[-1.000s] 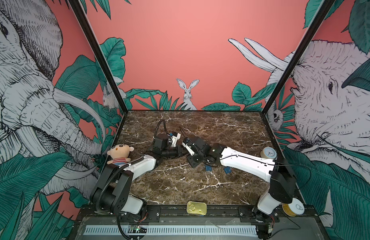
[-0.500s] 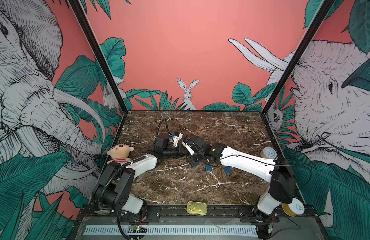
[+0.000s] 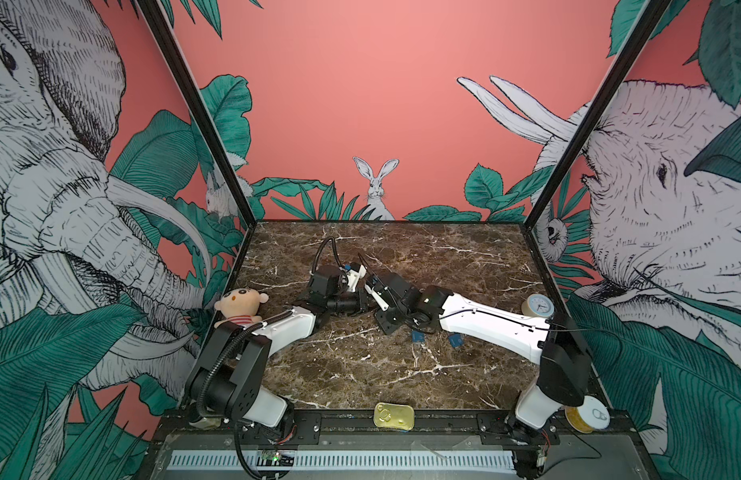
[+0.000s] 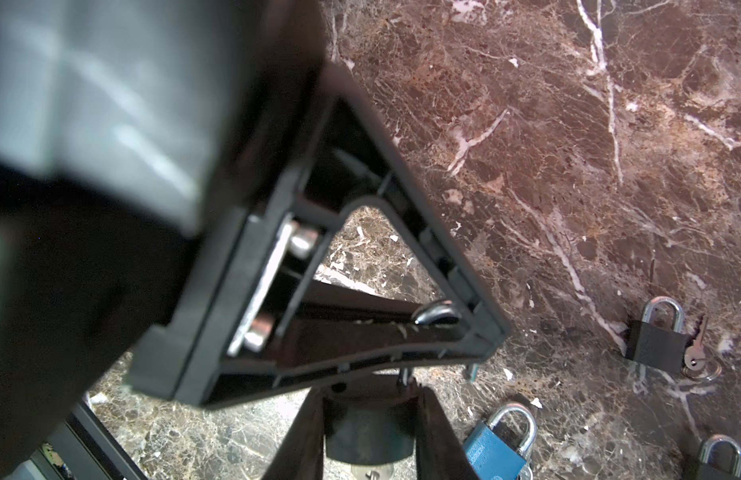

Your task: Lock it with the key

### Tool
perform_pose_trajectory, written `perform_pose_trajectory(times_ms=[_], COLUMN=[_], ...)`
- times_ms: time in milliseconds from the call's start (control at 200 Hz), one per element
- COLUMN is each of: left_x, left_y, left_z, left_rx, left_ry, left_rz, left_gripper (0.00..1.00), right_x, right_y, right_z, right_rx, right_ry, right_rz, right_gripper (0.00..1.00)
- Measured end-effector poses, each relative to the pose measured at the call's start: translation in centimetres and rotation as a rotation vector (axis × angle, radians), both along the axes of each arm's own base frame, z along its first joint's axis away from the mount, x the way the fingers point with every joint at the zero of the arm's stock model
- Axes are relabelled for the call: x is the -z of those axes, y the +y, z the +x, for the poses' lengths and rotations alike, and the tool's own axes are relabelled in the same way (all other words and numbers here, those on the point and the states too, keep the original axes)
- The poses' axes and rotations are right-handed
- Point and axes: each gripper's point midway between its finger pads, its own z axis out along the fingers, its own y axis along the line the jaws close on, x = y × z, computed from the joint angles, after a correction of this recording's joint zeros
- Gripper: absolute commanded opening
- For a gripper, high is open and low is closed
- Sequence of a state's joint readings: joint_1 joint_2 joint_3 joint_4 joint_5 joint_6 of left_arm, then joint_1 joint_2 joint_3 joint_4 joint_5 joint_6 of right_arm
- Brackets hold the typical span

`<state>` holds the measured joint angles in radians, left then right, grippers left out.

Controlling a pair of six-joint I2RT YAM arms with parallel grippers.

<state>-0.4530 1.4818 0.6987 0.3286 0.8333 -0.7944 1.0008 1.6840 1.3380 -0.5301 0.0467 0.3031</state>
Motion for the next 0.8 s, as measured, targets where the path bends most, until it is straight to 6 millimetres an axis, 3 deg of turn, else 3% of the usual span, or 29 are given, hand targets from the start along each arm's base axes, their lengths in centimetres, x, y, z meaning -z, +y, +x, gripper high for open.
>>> perform_pose_trajectory(times_ms=[140,215,315,515,800], left_x=[-0.1,-0.2,-0.1,0.1,0.0], left_y=[-0.1,-0.1,-0.1,0.0,0.3], left_z=[0.2,0.4,0.6,1.2,1.9], left_rx=[-0.008,-0.016,-0.038,-0.091,-0.158], left_ry=[0.007,0.015,0.030,0.077,0.121], left_rz=[-0.009,-0.018,-0.028,-0.040,-0.048], left_gripper=[0.00,0.00,0.00,0.00,0.00], right_x=[0.0,-0.1,-0.3,-0.6,-1.8], right_y=[0.0,0.0,0.3,0.2,-5.1], right_z=[0.1,0.1,0.4,0.4,0.9], right_rx=[0.003,0.006,0.011,0.029,0.134], right_ry=[-0.005,-0.006,-0.014,-0.008,-0.010], right_rz=[-0.002,0.001,0.019,0.097,0.264], right_gripper=[0.25,0.41,0.53,0.55,0.48])
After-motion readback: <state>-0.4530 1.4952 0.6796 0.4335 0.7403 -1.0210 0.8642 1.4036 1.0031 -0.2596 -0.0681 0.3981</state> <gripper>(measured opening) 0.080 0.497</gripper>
